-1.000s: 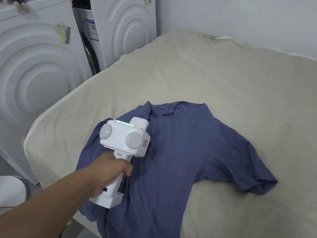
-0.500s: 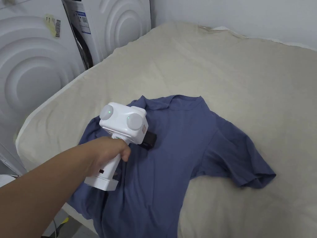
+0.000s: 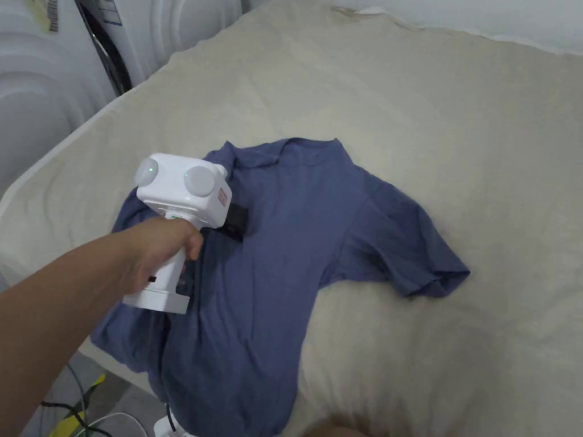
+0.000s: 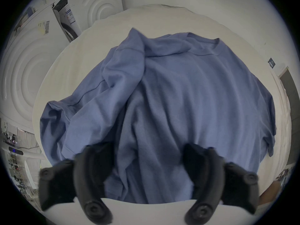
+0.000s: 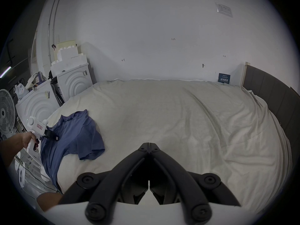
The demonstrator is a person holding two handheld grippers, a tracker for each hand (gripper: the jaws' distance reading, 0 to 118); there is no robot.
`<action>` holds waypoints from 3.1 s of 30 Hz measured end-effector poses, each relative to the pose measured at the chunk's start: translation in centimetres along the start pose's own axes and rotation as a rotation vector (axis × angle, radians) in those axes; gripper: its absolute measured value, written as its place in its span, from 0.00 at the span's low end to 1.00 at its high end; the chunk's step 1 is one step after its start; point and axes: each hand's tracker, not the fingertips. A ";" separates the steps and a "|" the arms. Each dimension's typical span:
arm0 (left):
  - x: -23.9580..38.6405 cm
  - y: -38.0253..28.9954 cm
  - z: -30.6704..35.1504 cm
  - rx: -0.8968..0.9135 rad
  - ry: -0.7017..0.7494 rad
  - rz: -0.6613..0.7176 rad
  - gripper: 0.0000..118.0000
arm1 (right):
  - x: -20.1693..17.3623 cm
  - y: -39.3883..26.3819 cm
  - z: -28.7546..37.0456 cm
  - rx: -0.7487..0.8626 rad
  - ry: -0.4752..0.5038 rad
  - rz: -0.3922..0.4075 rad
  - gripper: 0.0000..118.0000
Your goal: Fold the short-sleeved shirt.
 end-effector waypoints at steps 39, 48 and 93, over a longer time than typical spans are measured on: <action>13.8 -6.2 23.8 0.598 -0.133 -0.063 0.03 | 0.2 1.7 5.5 0.117 0.084 -0.069 0.00; 24.8 -3.2 32.3 0.629 -0.365 -0.045 0.03 | 3.3 2.4 9.2 0.187 0.063 -0.093 0.00; 35.7 3.2 10.1 0.474 -0.178 -0.201 0.03 | 11.1 1.5 5.6 0.151 -0.099 -0.142 0.00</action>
